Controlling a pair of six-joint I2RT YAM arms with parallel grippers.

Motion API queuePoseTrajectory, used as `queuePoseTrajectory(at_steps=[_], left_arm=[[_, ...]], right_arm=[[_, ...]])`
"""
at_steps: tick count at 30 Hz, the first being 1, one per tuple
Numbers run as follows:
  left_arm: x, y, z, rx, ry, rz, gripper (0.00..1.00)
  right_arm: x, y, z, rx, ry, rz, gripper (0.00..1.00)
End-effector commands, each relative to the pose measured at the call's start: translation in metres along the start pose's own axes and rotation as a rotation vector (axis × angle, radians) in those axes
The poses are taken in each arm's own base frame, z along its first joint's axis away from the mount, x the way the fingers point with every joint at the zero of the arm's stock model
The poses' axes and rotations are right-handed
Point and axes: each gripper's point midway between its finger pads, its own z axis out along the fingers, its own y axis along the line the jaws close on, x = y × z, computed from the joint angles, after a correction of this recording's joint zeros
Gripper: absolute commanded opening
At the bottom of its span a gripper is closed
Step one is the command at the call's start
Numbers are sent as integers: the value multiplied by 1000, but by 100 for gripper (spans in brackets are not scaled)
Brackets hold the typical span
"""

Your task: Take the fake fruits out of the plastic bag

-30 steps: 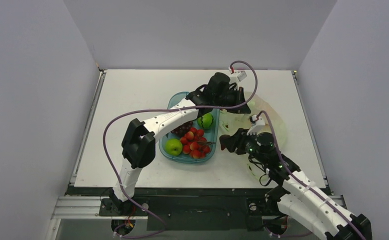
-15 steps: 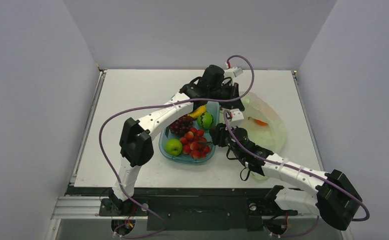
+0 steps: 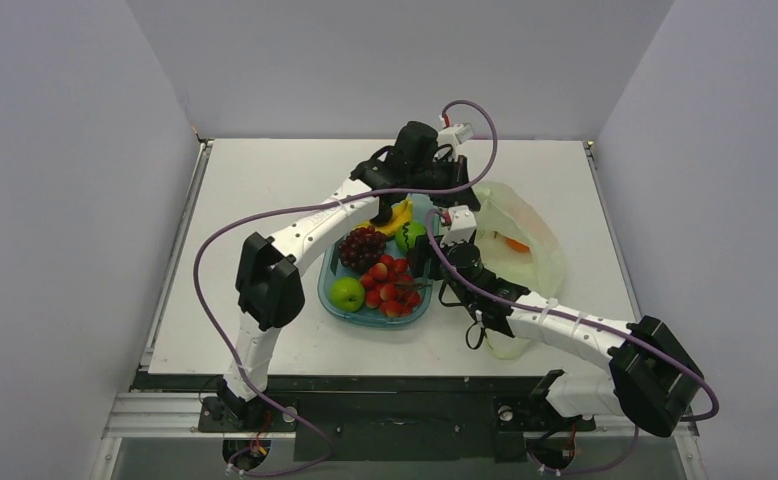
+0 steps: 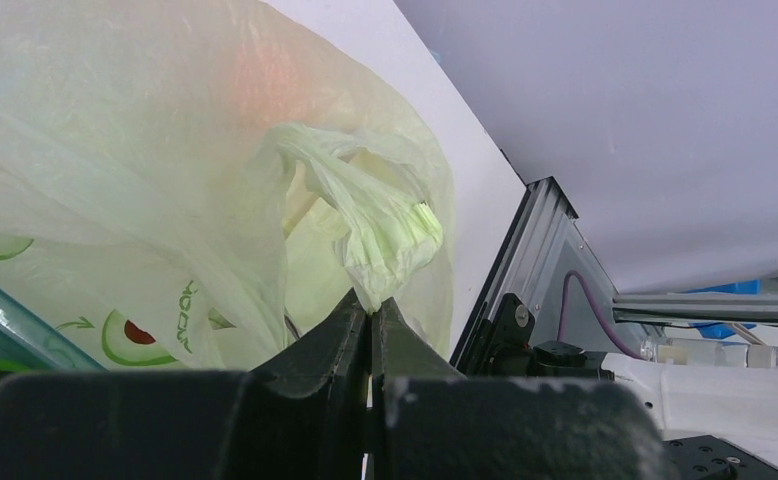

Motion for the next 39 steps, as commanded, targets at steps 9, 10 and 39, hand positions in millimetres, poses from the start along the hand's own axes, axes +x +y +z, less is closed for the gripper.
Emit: queuePoseTrajectory(at_steps=[9,10,39], left_arm=[[3,-30,-1,72,-9,36,0],[4,-29,-1,70,-9,32,0],[-25,-91,-15,283,-75,21,0]], right_arm=[[-32,-39,-64,93,-147,109,69],[-25,-48,-68,124,-131,122,68],[0,-201,-7,568,-41,406,61]])
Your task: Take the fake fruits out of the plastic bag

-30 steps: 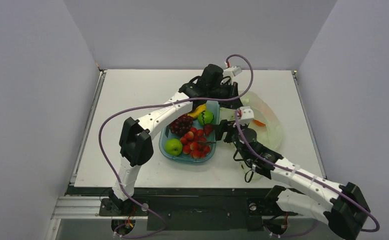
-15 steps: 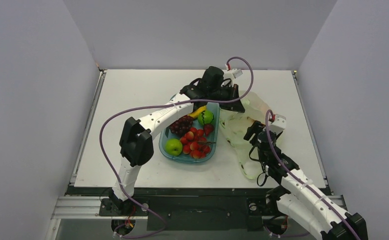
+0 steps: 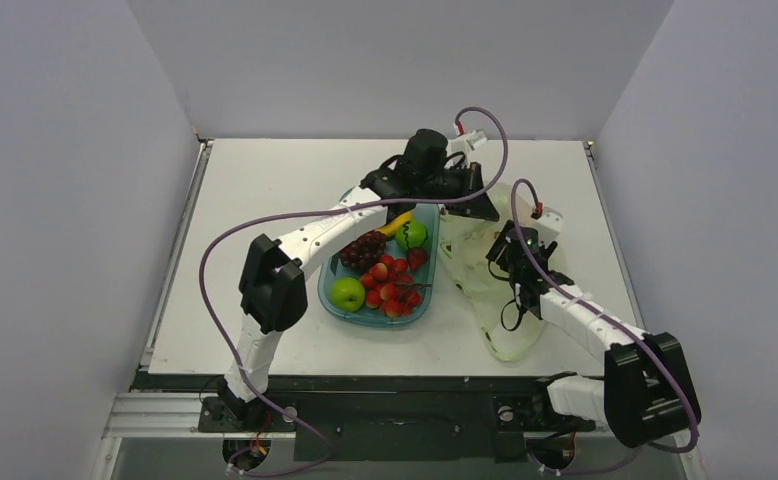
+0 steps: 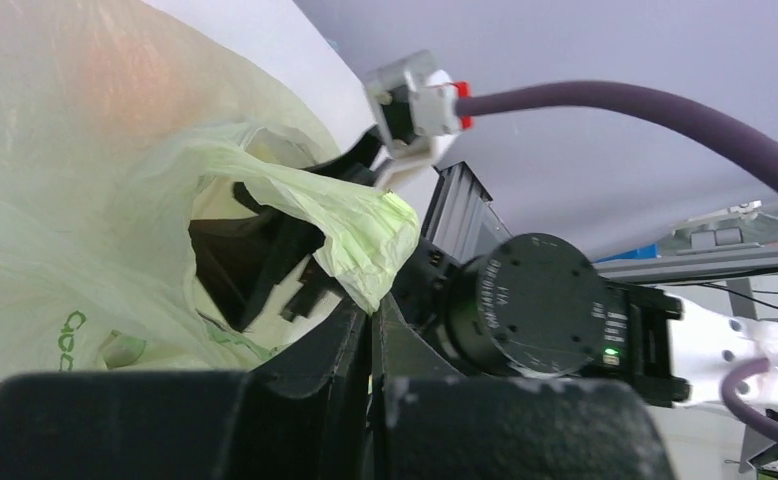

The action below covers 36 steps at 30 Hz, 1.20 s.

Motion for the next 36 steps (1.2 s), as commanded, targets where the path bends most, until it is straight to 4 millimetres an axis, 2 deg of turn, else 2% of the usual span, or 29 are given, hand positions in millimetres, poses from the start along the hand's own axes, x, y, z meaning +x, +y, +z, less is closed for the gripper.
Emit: queuePoseTrajectory(at_steps=[1,5,6,7,8,9,10,11,13,14,15,16,17,19,20,21,22,23,24,25,27,29,30,31,32,33,34,35,36], left_arm=[[-32,-55,-19,118,-81,83,0],[-31,-41,-19,45,-74,78,0],[-33,-36,-20,11,-84,91,6],[-29,-29,-22,-29,-70,78,17],[-32,-23,-26,-76,-87,99,22],[-28,-17,-30,-115,-81,95,34],[-29,-11,-38,-165,-100,116,41],[-27,-8,-43,-197,-102,123,52],[-26,-3,-60,-266,-127,150,62],[-26,0,-74,-313,-153,162,63],[-18,12,-80,-365,-152,156,63],[-23,0,-96,-368,-186,177,63],[-17,0,-108,-392,-208,181,64],[0,3,-121,-394,-218,167,64],[0,-2,-121,-361,-244,155,64],[23,1,-121,-339,-213,131,64],[23,-7,-115,-289,-246,113,64],[52,-4,-105,-267,-201,73,64],[53,-11,-97,-225,-224,87,64],[75,-6,-82,-232,-187,74,64],[92,2,-62,-266,-171,59,62],[103,11,-46,-296,-184,30,60],[101,10,-40,-284,-209,17,60],[110,18,-33,-304,-211,-10,60],[108,17,-28,-293,-238,-18,60],[117,28,-21,-317,-237,-51,61],[116,29,-17,-305,-254,-61,61],[124,40,-7,-319,-242,-86,61],[120,37,-2,-301,-250,-93,61]], right_arm=[[-31,22,22,-45,-89,105,60],[-34,23,39,-32,-80,146,60],[-37,23,42,-33,-81,159,60],[-36,24,43,-45,-68,168,61],[-38,23,43,-46,-64,177,61],[-39,26,41,-61,-61,184,61],[-39,26,40,-67,-57,186,61],[-41,29,36,-89,-57,194,61],[-42,32,32,-112,-47,203,61],[-42,33,29,-125,-45,208,61],[-42,34,28,-130,-44,216,61],[-43,34,26,-138,-43,222,61],[-43,35,25,-141,-41,231,61],[-45,34,25,-141,-40,239,61],[-47,34,25,-142,-42,242,61],[-47,33,25,-139,-38,237,61],[-49,33,26,-137,-41,231,61],[-49,32,26,-131,-37,226,61],[-52,32,27,-127,-40,219,61],[-51,29,28,-117,-33,213,61],[-56,31,28,-116,-32,194,61],[-55,31,28,-116,-18,172,61],[-54,32,29,-122,-9,162,61],[-54,33,29,-123,-4,159,61],[-54,33,28,-126,-1,153,61],[-54,33,28,-128,1,152,61],[-54,33,28,-131,1,149,61],[-54,34,27,-137,3,148,61],[-54,35,27,-140,5,145,61]])
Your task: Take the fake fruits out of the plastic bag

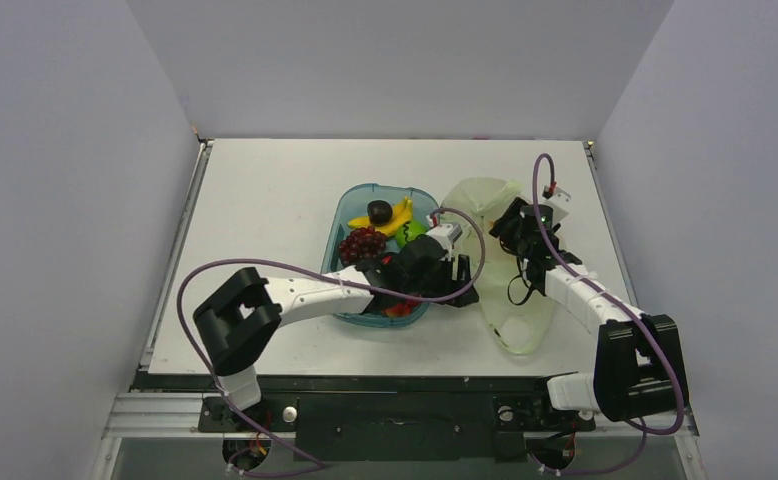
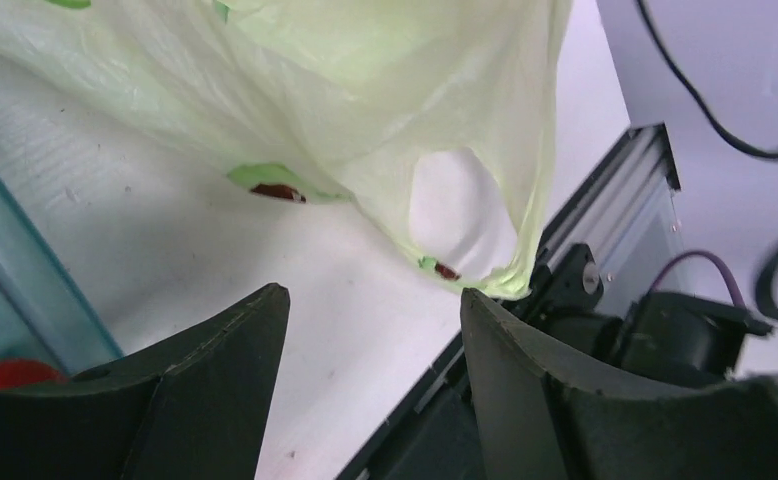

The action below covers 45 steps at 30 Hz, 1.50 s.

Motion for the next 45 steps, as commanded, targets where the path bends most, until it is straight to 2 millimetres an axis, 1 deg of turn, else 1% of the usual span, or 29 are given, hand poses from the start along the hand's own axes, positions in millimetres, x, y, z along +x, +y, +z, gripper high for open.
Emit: queuePoseTrajectory(at_steps=[1,2,3,4,5,6,8,12,14,18,23,25,27,28,29,30,31,32,33,34,35,36,37,38,39,40,42,43,45], left_arm=[[-35,-13,29,56,-154,-112,61],[-42,-20,32,76,-163,-115,61],[-40,-17,39,69,-160,-118,61],[-47,-19,42,68,-181,-118,62],[-43,-13,48,50,-170,-121,62],[-46,-11,51,41,-171,-130,62],[-40,5,60,-24,-176,-147,62],[-39,18,69,-61,-218,-151,63],[-43,22,73,-93,-236,-143,62],[-44,25,67,-139,-271,-131,59],[-30,22,53,-178,-307,-129,63],[-27,26,48,-196,-344,-136,65],[-35,24,50,-179,-363,-146,66],[-33,28,56,-185,-356,-147,66],[-40,25,59,-170,-358,-153,66],[-37,28,66,-170,-347,-152,65],[-45,20,69,-139,-356,-152,64],[-42,22,76,-139,-349,-139,62],[-48,15,79,-119,-351,-137,60],[-44,19,86,-126,-335,-133,55],[-49,15,88,-110,-334,-135,51],[-48,16,90,-108,-327,-130,39],[-50,12,89,-97,-327,-123,32],[-51,11,87,-90,-329,-121,20],[-52,7,82,-79,-328,-120,14],[-53,5,79,-72,-331,-120,2],[-54,-2,69,-45,-331,-115,0],[-59,-12,61,-13,-332,-109,0],[-63,-24,50,28,-328,-104,0]], right_arm=[[-12,10,0,-32,-7,-16,61],[-12,10,0,-32,-6,-15,61],[-13,10,-1,-33,-7,-14,61],[-13,10,-1,-34,-9,-13,61],[-14,9,-2,-32,-10,-14,61],[-14,8,-2,-31,-11,-13,61],[-13,6,-3,-26,-11,-14,61],[-11,4,-2,-24,-9,-17,61],[-8,2,-2,-19,-3,-16,61],[-5,-2,-6,-15,1,-22,61],[-2,-5,-8,-12,-4,-20,61],[-1,-6,-8,-13,-4,-18,61],[0,-6,-7,-14,-2,-15,61],[1,-6,-7,-15,1,-15,61],[1,-6,-7,-15,2,-16,61],[1,-6,-7,-16,3,-18,61],[1,-6,-7,-17,3,-20,61],[1,-7,-8,-14,3,-24,61],[2,-7,-8,-11,3,-25,61],[2,-8,-8,-8,4,-29,61],[3,-10,-8,-5,6,-29,61],[3,-10,-8,-4,5,-29,61],[4,-12,-8,0,6,-30,61],[4,-12,-8,1,4,-31,61],[4,-13,-7,4,-2,-32,61],[5,-14,-6,10,-2,-36,61],[5,-16,-2,26,-3,-42,60],[2,-15,-1,27,-7,-44,57],[3,-17,3,43,-4,-52,51]])
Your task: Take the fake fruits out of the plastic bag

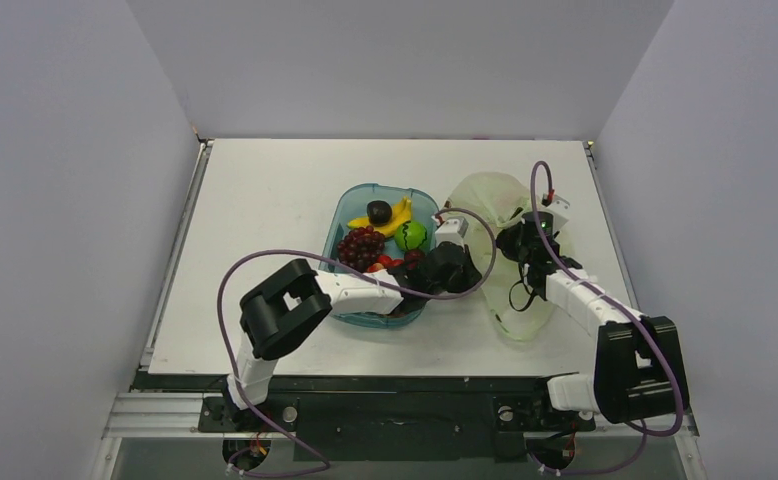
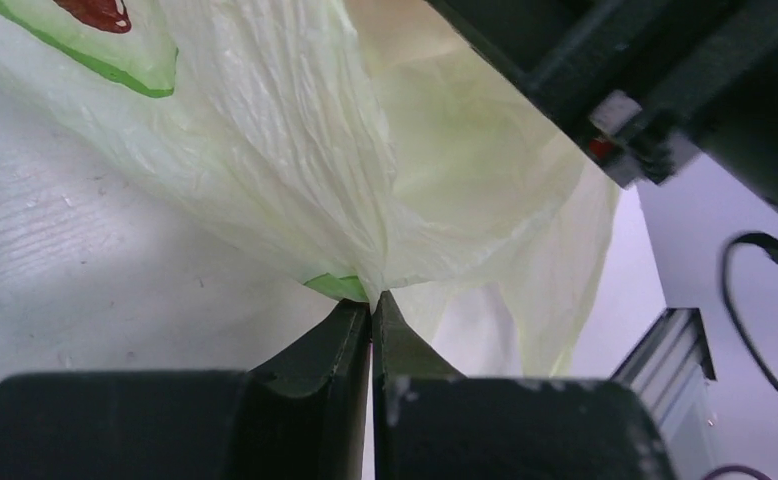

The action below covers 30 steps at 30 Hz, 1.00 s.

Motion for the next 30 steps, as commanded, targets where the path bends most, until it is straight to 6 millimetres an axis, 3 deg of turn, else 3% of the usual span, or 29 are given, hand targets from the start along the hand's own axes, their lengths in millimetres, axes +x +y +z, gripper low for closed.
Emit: queuePoseTrajectory(at_steps=[1,7,9,17,26,30], left_arm=[[-40,-58,-38,187,-53,-15,0],[-29,-75,-55,286,19,-62,0],[-24,-74,-57,294,37,-71,0],[-1,-57,-62,280,103,-90,0],[12,-53,-63,283,143,-76,0],[12,-53,-63,285,145,-69,0]], right_arm=[[-15,-1,8,24,-55,-10,49],[-17,-1,22,65,-36,-35,45],[-27,-2,26,98,-56,-48,46],[-45,-16,41,238,-65,-105,67],[-53,-9,62,262,-38,-116,75],[-49,-17,77,294,1,-68,79]])
